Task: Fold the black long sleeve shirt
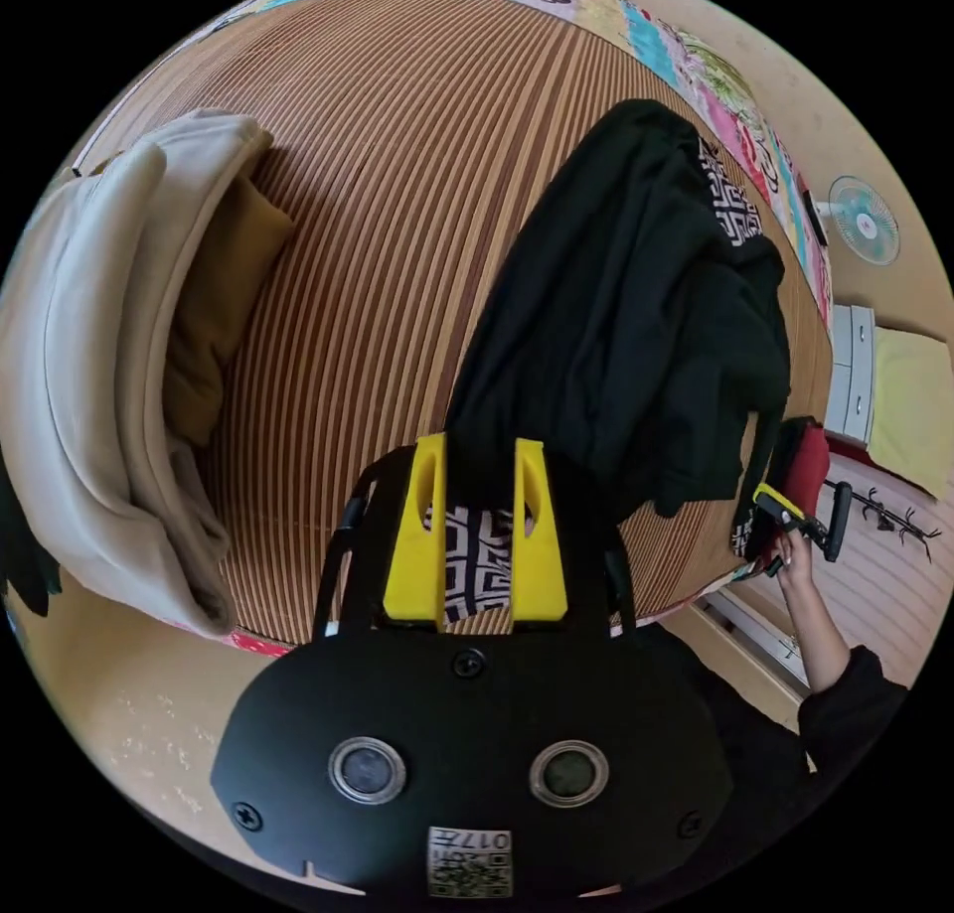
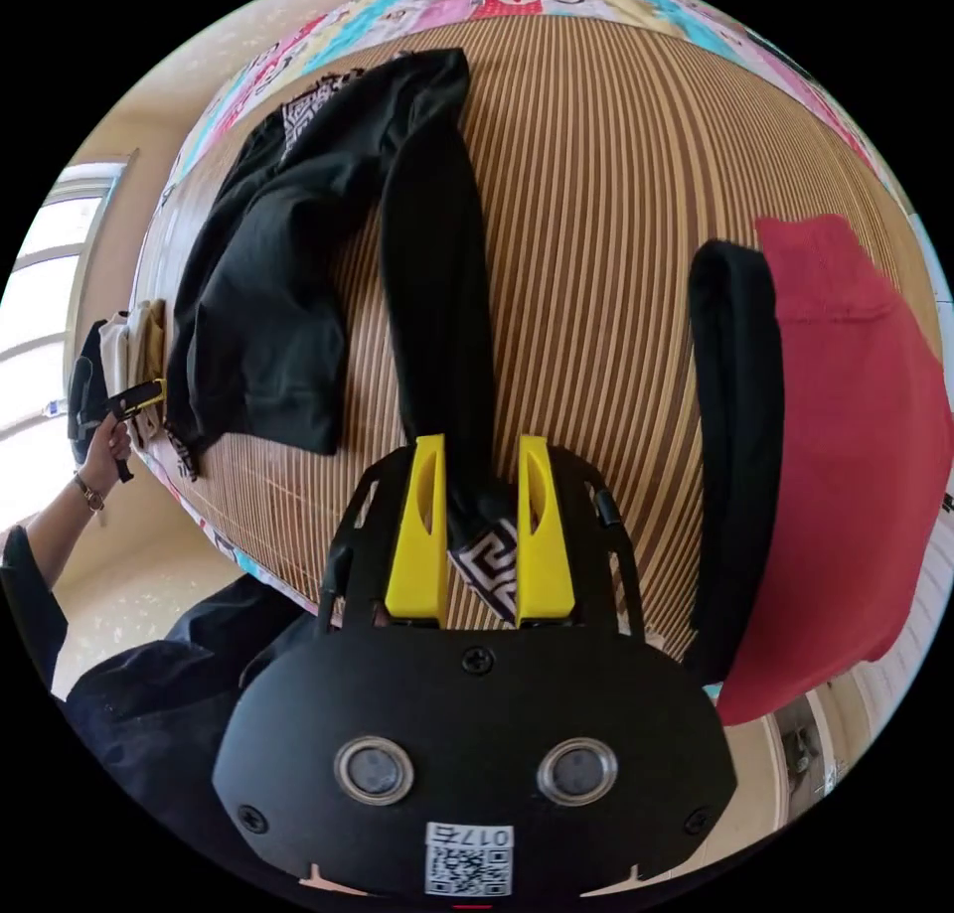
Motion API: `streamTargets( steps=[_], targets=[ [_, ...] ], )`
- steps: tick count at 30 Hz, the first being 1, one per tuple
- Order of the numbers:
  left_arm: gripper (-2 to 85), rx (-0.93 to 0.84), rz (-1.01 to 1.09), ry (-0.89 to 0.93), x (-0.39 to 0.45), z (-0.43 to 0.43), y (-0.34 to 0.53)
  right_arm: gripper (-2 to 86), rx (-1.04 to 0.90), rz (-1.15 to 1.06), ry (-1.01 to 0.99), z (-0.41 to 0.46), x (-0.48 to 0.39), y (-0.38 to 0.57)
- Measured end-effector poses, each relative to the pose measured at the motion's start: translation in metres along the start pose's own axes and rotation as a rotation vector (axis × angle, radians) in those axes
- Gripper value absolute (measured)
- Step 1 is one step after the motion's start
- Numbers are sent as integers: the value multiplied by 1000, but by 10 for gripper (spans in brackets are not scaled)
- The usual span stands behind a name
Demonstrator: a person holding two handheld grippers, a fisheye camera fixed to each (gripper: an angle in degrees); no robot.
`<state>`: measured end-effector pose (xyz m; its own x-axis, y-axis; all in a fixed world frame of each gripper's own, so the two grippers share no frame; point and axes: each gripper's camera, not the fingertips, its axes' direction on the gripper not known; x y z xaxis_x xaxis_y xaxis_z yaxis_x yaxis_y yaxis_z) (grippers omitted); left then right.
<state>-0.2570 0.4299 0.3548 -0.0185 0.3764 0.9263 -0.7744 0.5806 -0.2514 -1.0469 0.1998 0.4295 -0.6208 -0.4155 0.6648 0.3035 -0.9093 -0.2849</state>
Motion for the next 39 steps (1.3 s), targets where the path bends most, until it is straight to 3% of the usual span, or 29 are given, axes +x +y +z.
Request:
streamTargets(
  steps=[3, 6, 10, 13, 17, 20, 22, 24, 28, 31, 34, 36, 39],
  targets=[
    [15, -45, 13, -1, -2, -1, 3, 71, 13, -25, 79, 4, -8, 19],
    [11, -115, 116, 70, -10, -28, -13, 45, -106, -108, 117, -6, -6, 7],
    [17, -79, 232, 83, -37, -102, -39, 38, 5, -153, 218, -86, 34, -27],
    [34, 73, 65, -13, -91, -177, -66, 38, 173, -58, 284, -163, 86, -61],
    [51, 341, -273, 45, -163, -242, -67, 52, 452, 313, 275, -242, 147, -72],
    [56, 411, -222, 125, -157, -230, -53, 64, 526, 308, 166, -234, 139, -62],
    [65, 333, -103, 172, -136, -199, -48, 69, 444, 231, 45, -199, 123, -63],
    [79, 142, 47, 262, -108, -141, -44, 75, 310, 115, -83, -152, 101, -65],
    [99, -25, 151, 246, -83, -80, -33, 94, 62, -97, -305, -64, 52, -60],
    [93, -183, 195, 179, -78, -48, -35, 80, -40, -190, -255, -34, 34, -58],
    [21, -284, 212, 30, -83, -39, -43, 33, -164, -328, -157, -23, 29, -58],
    [6, -378, 259, 135, -92, -43, -51, 22, -166, -356, -156, -33, 38, -57],
    [-4, -456, 319, 359, -108, -53, -50, 13, -89, -320, -335, -65, 71, -52]
  ],
)
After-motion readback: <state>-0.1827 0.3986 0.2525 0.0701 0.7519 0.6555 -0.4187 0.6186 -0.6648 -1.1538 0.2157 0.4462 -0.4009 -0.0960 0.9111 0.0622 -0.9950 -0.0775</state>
